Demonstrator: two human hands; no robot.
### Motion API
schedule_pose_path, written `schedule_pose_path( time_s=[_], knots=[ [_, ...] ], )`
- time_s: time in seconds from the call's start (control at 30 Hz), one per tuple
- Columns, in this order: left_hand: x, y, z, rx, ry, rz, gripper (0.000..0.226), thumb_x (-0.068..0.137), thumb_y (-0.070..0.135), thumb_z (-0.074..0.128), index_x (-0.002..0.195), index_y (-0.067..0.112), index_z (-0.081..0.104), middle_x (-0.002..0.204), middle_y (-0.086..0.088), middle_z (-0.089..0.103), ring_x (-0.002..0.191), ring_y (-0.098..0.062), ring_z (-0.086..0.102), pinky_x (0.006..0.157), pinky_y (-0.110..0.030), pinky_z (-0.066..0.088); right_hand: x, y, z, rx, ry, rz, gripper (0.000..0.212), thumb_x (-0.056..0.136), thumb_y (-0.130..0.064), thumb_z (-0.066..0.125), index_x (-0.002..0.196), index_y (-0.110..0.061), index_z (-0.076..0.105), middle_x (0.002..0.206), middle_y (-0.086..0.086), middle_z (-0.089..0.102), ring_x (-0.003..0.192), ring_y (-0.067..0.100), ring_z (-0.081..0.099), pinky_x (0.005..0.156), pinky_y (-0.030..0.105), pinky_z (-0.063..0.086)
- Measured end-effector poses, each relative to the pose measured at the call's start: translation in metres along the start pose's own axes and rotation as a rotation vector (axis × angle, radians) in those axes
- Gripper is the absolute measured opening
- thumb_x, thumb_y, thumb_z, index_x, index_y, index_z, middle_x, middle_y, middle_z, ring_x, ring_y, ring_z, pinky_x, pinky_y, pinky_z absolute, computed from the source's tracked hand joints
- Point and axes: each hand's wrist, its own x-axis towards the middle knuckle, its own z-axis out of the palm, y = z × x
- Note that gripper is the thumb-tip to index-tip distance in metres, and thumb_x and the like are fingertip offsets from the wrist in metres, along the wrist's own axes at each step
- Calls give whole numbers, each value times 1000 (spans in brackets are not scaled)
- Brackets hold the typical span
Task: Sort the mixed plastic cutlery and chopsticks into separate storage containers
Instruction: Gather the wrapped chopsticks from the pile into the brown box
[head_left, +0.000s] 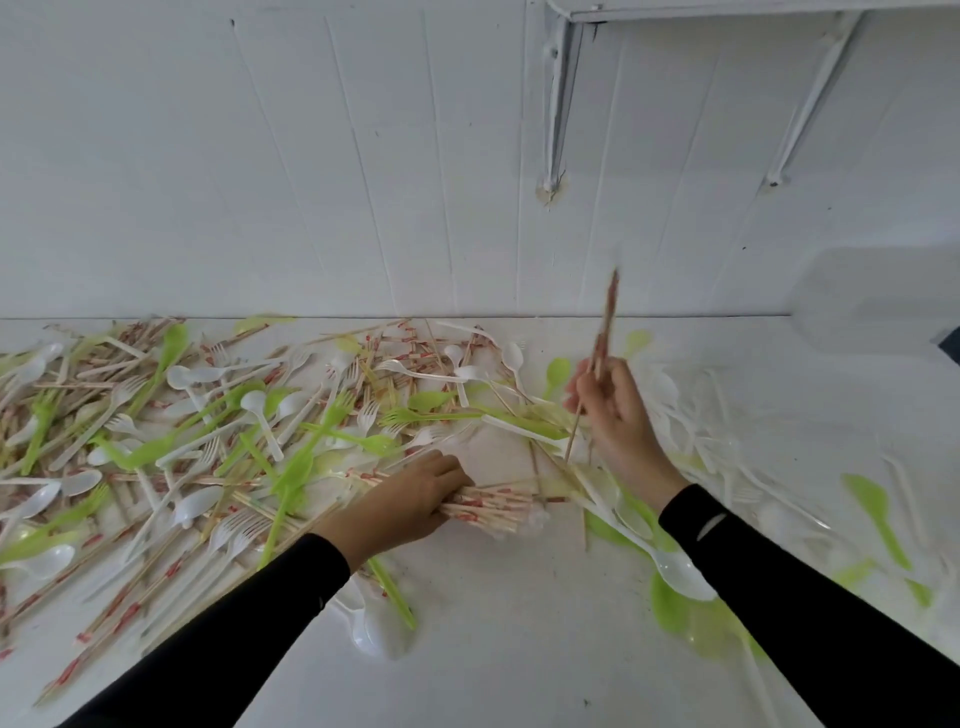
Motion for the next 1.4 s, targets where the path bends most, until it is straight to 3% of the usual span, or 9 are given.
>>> schedule_pose_path(
  time_s=[0.13,0.3,0.4,0.5,0.77,0.93,1.13,1.27,1.4],
  knots=[
    [10,-4,-15,76,93,-93,21,89,35,50,98,19,58,80,3,65,69,-17,58,69,-25,35,-11,18,3,-189,-72,74,15,105,-26,41,101,-14,49,79,-7,62,80,16,61,87,39,50],
    [22,-11,-27,-45,157,-376,24,94,27,64,108,9,55,84,-6,67,67,-28,63,54,-34,43,6,2,6,-148,46,94,13,103,-20,41,99,-20,53,66,-2,42,54,11,37,54,30,33],
    [34,-19,-28,-131,240,-487,15,95,19,62,97,5,55,75,-8,66,63,-30,61,54,-34,44,6,8,13,-463,-87,122,24,99,-26,52,78,-15,51,60,-8,44,52,9,38,48,19,29],
    [47,-27,-28,-221,234,-556,6,93,7,59,98,8,58,82,-3,72,73,-24,68,66,-37,54,3,22,19,-775,-211,183,33,94,-27,57,65,-18,45,63,-3,48,61,19,46,52,27,34],
    [76,-25,-23,-255,282,-610,16,94,21,65,85,13,55,62,10,48,56,-10,46,51,-15,34,4,39,30,-1308,-267,108,33,97,-44,49,110,-15,57,108,2,56,95,26,63,66,30,37],
    [87,-24,-17,-304,262,-617,12,96,23,61,95,11,59,67,8,54,58,-7,49,49,-13,34,2,43,29,-1345,-226,118,26,100,-31,45,105,-9,59,116,5,49,82,27,62,47,29,22],
    [100,-26,-14,-231,219,-616,9,96,18,60,94,9,57,69,5,53,58,-5,46,49,-13,30,3,32,17,-1204,-340,197,18,92,-30,50,95,-15,58,97,-3,40,79,21,50,63,29,35],
    [106,-30,-11,-295,260,-634,13,95,5,51,106,6,57,91,-5,70,72,-22,61,58,-30,48,-1,19,3,-1108,-406,190,17,87,-33,55,84,-16,56,85,-2,56,78,20,53,62,30,35],
    [113,-32,-15,-340,268,-647,15,97,17,58,96,2,57,86,2,69,69,-16,59,51,-13,38,-4,11,-14,-1039,-503,242,19,93,-38,57,81,-23,56,79,-5,57,76,18,54,62,29,37]
  ],
)
